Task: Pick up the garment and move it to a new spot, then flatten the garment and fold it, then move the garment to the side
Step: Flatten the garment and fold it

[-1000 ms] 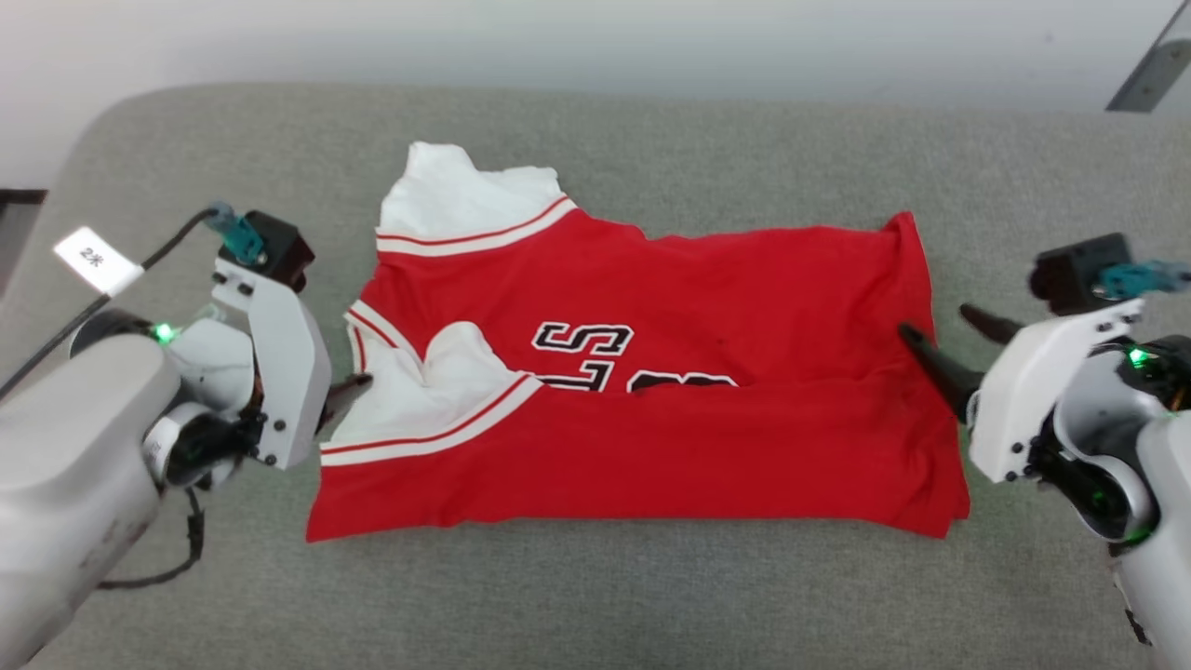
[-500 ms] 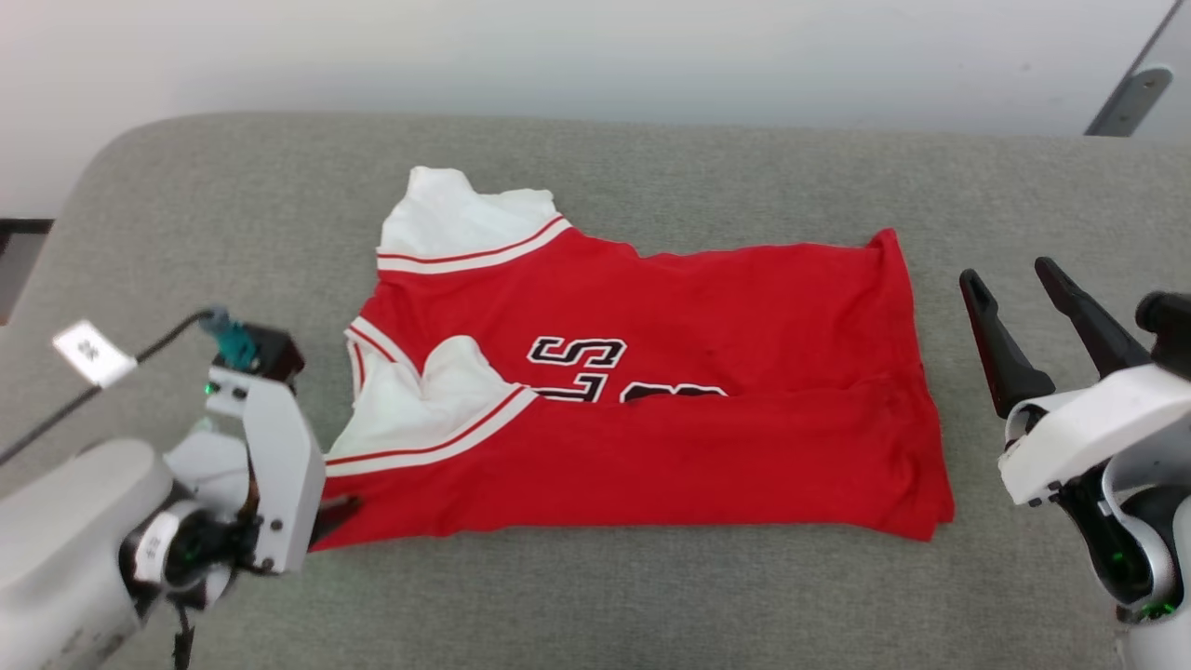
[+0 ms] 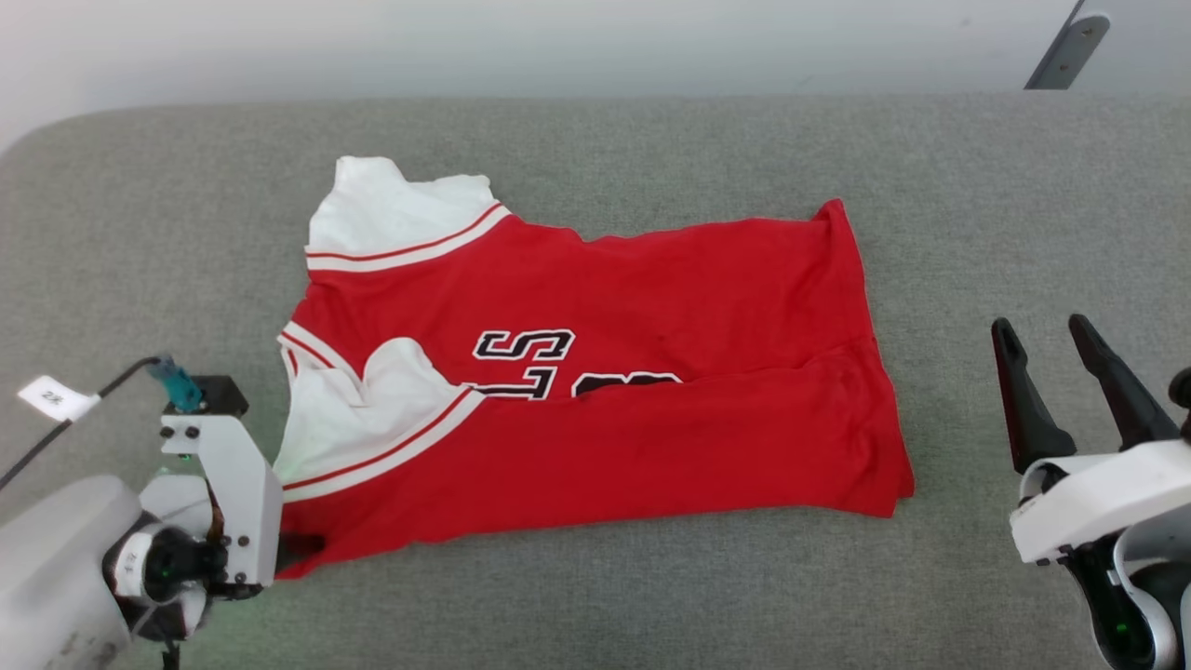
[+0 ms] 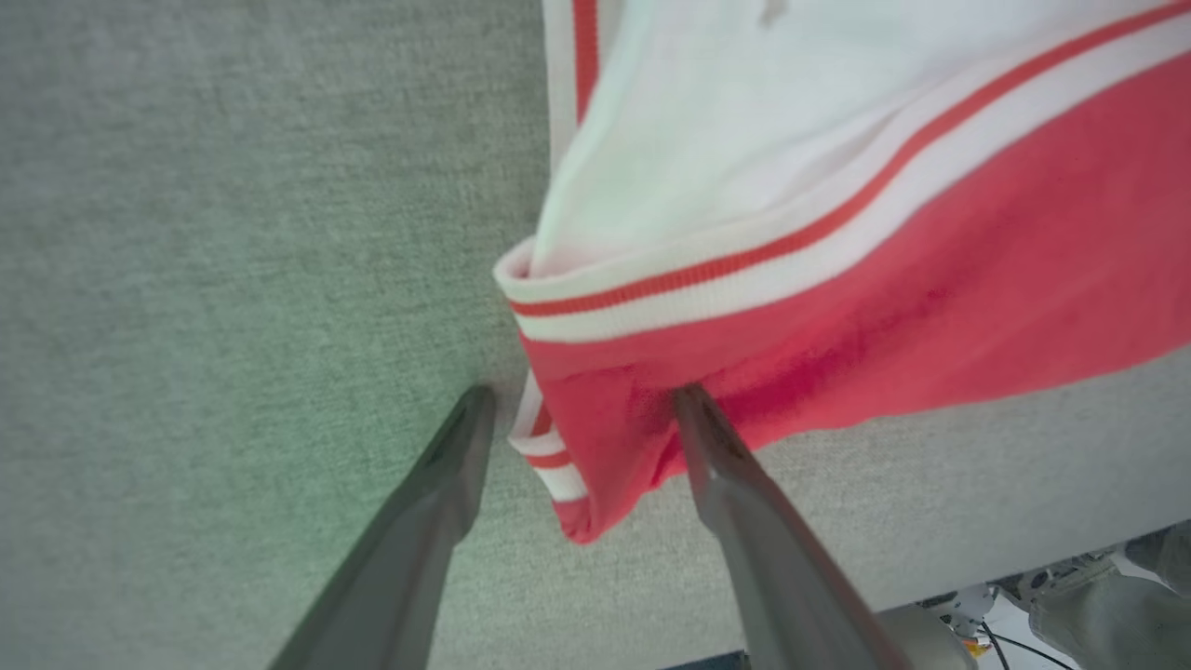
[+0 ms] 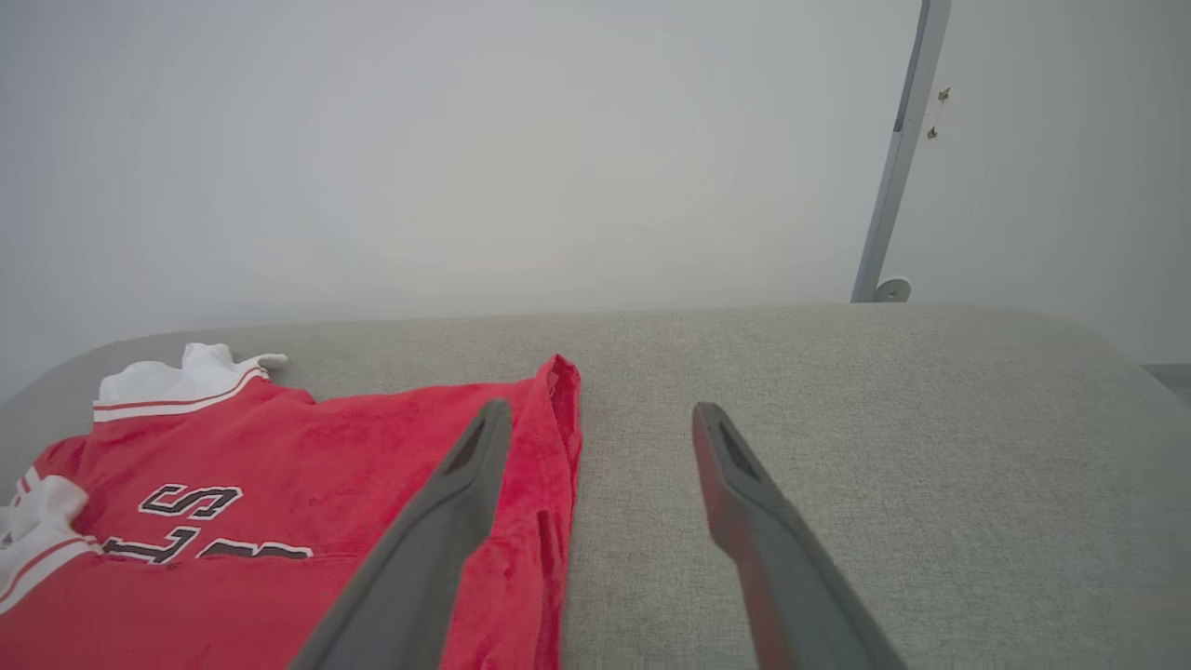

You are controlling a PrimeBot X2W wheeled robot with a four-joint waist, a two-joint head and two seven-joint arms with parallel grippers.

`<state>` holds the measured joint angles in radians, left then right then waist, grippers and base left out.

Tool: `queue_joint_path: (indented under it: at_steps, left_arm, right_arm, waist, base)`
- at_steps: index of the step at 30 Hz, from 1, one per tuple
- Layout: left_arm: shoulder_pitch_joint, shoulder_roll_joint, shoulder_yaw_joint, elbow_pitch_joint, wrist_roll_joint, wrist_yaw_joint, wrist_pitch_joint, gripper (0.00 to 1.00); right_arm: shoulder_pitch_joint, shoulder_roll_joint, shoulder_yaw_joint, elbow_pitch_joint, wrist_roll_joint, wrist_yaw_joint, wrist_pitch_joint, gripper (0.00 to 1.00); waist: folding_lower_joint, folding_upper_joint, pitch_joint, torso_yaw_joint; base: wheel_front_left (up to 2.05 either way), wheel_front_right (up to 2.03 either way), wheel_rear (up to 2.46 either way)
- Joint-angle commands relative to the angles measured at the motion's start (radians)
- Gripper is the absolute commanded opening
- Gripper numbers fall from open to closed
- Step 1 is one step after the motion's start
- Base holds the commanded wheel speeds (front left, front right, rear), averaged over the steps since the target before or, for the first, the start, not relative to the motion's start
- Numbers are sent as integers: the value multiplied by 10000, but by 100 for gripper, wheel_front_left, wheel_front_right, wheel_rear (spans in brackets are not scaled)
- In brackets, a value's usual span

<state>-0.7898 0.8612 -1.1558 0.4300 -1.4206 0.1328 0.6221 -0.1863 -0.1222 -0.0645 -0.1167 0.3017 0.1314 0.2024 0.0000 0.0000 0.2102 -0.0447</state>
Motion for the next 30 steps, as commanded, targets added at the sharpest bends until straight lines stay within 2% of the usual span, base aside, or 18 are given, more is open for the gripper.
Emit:
queue_joint_path:
  at_steps: [1,2,3,8,19,26,27,28,29,30]
  left_arm:
    - [286,-291,-128,176,-82,-111,50,57]
    - [322,-391,-107,283,-159,-189,34,16]
    - [353,-487,-96,377,-213,-250,23,0]
    - [299,-767,-154,655,-191,-610,36,0]
    - [-257,-1323,-122,733,170,-987,-235,0]
    - [-379,-1587,-178,781,301,-1098,-343,0]
    - [-387,-1625,-189,789,309,-1122,-324,0]
    - [-376,-1650,-192,793,304,-1147,-344,0]
    - [-366,-1667,-187,798,299,-1157,-346,0]
    - [-357,-1688,-191,805,302,-1167,-368,0]
  right_arm:
    - [143,24,-89,-116,-129,-16,-103,100]
    - [220,93,-143,-143,-119,-16,-96,100]
    - [290,129,-187,-189,-135,-16,-142,100]
    - [444,253,-257,-43,-173,-16,206,100]
    - [52,-72,306,1205,424,-16,3503,100]
    - [-235,-208,528,2088,398,-16,4942,100]
    - [-227,-235,601,2224,383,-16,5135,62]
    - [-260,-266,682,2345,379,-16,5311,4]
    - [-283,-274,730,2416,418,-16,5429,0]
    - [-318,-297,717,2458,409,-16,5490,0]
  waist:
    - [0,0,97,-79]
    - [0,0,116,-90]
    - [0,0,130,-97]
    - [0,0,199,-71]
    - [0,0,570,387]
    - [0,0,672,721]
    - [0,0,673,767]
    - [0,0,670,796]
    - [0,0,665,821]
    - [0,0,652,849]
  base:
    - [0,0,0]
    - [0,0,0]
    - [0,0,0]
    - [0,0,0]
    - [0,0,0]
    - [0,0,0]
    - [0,0,0]
    - [0,0,0]
    - [0,0,0]
    - [0,0,0]
